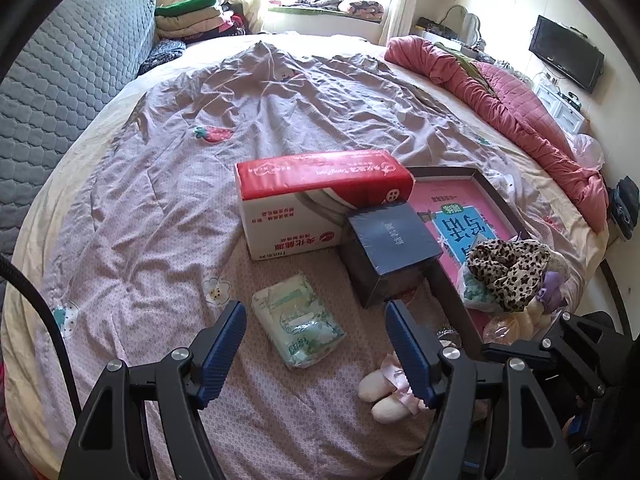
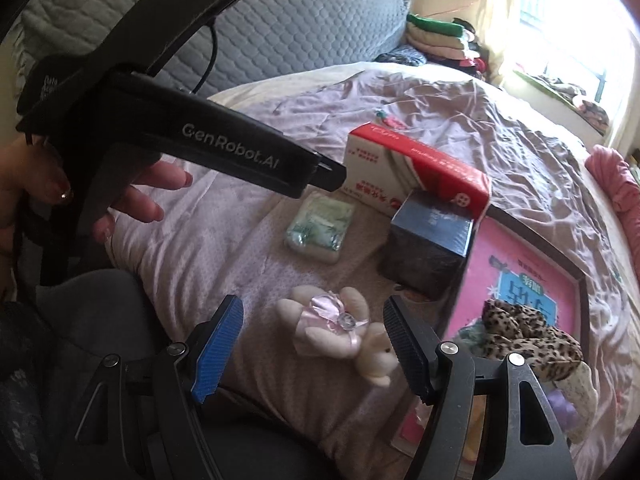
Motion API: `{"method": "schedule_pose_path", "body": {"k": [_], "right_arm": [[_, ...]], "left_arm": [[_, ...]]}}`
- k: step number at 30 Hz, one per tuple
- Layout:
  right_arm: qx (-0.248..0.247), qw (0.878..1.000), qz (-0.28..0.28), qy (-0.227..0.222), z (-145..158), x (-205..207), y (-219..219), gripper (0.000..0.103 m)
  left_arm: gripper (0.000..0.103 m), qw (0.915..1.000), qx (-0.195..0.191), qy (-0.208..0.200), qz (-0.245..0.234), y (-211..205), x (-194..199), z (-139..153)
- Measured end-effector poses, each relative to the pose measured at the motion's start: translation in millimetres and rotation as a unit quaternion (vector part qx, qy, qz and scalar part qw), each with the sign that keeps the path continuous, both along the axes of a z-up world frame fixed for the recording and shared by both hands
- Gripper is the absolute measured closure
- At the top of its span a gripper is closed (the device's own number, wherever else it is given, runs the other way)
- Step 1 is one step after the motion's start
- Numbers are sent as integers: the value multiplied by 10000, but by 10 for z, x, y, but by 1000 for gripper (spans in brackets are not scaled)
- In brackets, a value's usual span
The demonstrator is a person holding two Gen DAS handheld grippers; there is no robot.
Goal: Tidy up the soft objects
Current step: 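Grasp the pale green wipes packet with the left tool while the right tool grasps the white plush bear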
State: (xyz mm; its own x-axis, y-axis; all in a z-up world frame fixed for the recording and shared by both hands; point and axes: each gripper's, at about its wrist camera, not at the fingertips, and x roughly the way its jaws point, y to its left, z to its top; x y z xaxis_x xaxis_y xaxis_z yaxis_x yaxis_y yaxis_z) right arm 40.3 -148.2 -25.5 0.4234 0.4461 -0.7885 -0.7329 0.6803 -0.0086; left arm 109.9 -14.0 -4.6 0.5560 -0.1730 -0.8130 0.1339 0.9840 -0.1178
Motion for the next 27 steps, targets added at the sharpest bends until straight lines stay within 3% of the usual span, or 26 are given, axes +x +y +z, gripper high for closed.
{"method": "schedule_pose_path", "body": {"k": [8, 21, 24, 27], "right_arm": [[-467, 9985, 290, -68, -217, 17, 134, 29], [-1564, 9847, 686, -345, -716, 147, 352, 29], [-1586, 9843, 720, -291, -806, 218, 355, 29], [-1345, 9888, 640, -30, -841, 341, 306, 39]], "left_arm": [[32, 9992, -99, 342, 171, 150, 93, -282], [32, 9928, -744, 853, 390, 293, 302, -697], [32, 9918, -724, 944, 463, 282, 376, -785], [32, 9910, -724, 1013, 488, 248, 434, -853]]}}
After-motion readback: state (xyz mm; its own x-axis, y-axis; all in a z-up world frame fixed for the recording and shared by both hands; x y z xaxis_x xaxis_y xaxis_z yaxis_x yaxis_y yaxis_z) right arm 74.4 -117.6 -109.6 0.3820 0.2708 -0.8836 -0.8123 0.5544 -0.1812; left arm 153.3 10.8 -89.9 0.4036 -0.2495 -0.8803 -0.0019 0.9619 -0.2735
